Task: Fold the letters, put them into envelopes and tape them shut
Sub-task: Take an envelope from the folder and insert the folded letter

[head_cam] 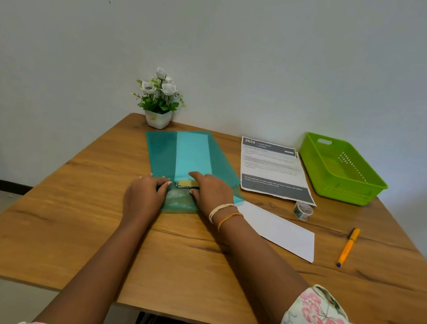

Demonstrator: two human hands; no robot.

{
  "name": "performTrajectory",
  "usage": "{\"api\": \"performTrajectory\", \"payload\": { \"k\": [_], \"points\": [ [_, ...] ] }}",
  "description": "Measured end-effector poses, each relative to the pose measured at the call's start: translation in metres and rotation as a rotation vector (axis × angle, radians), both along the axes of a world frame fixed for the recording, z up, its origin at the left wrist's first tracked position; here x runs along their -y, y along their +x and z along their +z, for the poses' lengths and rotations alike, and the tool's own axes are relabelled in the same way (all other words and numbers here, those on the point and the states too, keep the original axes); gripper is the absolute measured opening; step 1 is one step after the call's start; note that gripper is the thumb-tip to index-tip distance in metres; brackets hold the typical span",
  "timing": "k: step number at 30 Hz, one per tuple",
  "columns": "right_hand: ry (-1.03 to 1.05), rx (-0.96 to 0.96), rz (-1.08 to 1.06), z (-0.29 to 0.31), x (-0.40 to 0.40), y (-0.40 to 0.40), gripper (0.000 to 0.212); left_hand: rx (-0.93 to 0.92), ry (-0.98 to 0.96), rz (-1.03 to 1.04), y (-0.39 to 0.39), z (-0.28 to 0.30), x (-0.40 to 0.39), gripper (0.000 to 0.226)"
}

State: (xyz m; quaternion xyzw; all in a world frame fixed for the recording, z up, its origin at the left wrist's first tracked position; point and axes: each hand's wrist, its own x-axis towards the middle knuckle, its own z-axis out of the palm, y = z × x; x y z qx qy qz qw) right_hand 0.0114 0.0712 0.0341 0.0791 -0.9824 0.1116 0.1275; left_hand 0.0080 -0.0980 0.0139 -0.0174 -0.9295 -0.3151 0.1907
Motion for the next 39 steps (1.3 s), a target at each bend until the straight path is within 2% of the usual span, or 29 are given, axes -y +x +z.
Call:
{"api": "performTrajectory", "payload": {
  "k": [4, 12, 15, 18, 23, 26, 31, 36, 39],
  "points": [
    [-0.012, -0.087, 0.022, 0.001, 0.003, -0.004, 0.02, -0.019, -0.014, 0.001, 0.0, 0.0, 0.0, 0.021],
    [-0.167, -0.327, 0.082, -0.004, -0.011, 0.026, 0.005, -0.099, -0.127, -0.043, -0.001, -0.003, -0.003, 0.02],
    [-0.171, -0.385, 0.11, 0.0, -0.015, 0.036, 0.006, -0.088, -0.154, -0.067, 0.001, -0.002, -0.004, 0.026],
    [-0.164, -0.359, 0.067, 0.001, -0.019, 0.042, 0.008, -0.1, -0.171, -0.14, 0.003, -0.002, -0.004, 0.034],
    [-0.239, -0.191, -0.017, 0.002, -0.017, 0.035, 0.014, -0.108, -0.14, -0.17, 0.006, 0.0, -0.005, 0.031],
    [-0.275, -0.176, 0.01, 0.002, -0.012, 0.028, 0.02, -0.128, -0.103, -0.173, 0.006, 0.002, -0.005, 0.031],
    [-0.199, -0.061, 0.036, -0.001, -0.012, 0.022, 0.015, -0.171, -0.086, -0.206, 0.006, 0.002, -0.004, 0.029],
    [-0.19, -0.013, 0.092, -0.001, -0.016, 0.023, 0.013, -0.105, -0.11, -0.251, 0.003, 0.001, -0.003, 0.038],
    [-0.236, 0.012, 0.086, -0.002, -0.018, 0.027, 0.02, -0.069, -0.135, -0.239, 0.001, 0.0, -0.003, 0.038]
  ]
}}
